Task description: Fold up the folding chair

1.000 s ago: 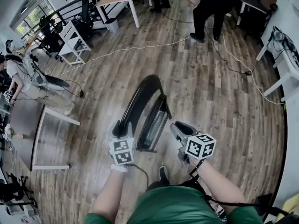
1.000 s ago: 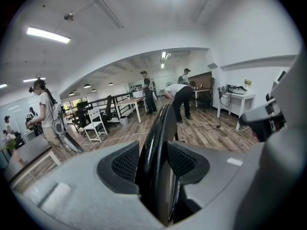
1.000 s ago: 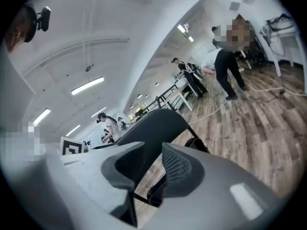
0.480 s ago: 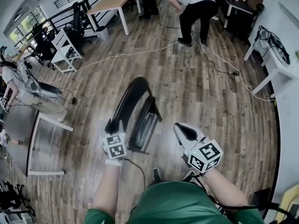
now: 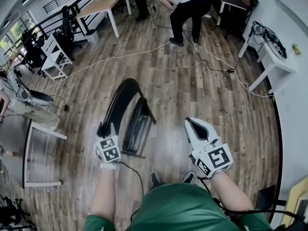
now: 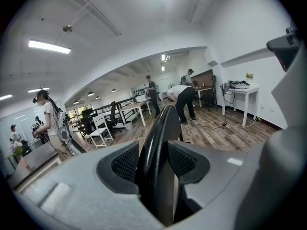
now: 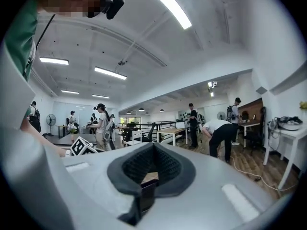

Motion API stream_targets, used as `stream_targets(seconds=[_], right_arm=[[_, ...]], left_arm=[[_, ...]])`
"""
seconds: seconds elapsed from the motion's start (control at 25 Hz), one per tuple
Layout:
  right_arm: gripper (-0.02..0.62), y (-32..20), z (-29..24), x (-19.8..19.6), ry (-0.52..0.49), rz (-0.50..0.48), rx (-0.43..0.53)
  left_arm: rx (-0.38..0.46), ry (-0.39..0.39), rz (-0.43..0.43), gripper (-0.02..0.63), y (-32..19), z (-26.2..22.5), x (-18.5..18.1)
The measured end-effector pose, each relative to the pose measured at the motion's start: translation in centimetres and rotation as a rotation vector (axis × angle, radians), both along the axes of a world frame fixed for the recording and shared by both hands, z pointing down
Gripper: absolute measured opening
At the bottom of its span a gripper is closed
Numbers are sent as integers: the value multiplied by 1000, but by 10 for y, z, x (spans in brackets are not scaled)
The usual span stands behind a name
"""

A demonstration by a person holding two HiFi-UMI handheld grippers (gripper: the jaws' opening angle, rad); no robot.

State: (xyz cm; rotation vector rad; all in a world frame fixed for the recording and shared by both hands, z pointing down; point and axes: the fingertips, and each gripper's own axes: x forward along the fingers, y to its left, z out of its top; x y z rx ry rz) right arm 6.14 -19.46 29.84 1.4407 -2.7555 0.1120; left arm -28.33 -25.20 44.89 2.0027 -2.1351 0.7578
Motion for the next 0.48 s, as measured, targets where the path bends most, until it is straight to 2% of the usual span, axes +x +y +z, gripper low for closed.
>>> stream_targets(seconds=[0.48], right_arm=[[3, -1, -10, 15, 57, 56, 61]], left_arm=[[9, -3, 12, 191, 5, -1, 13]])
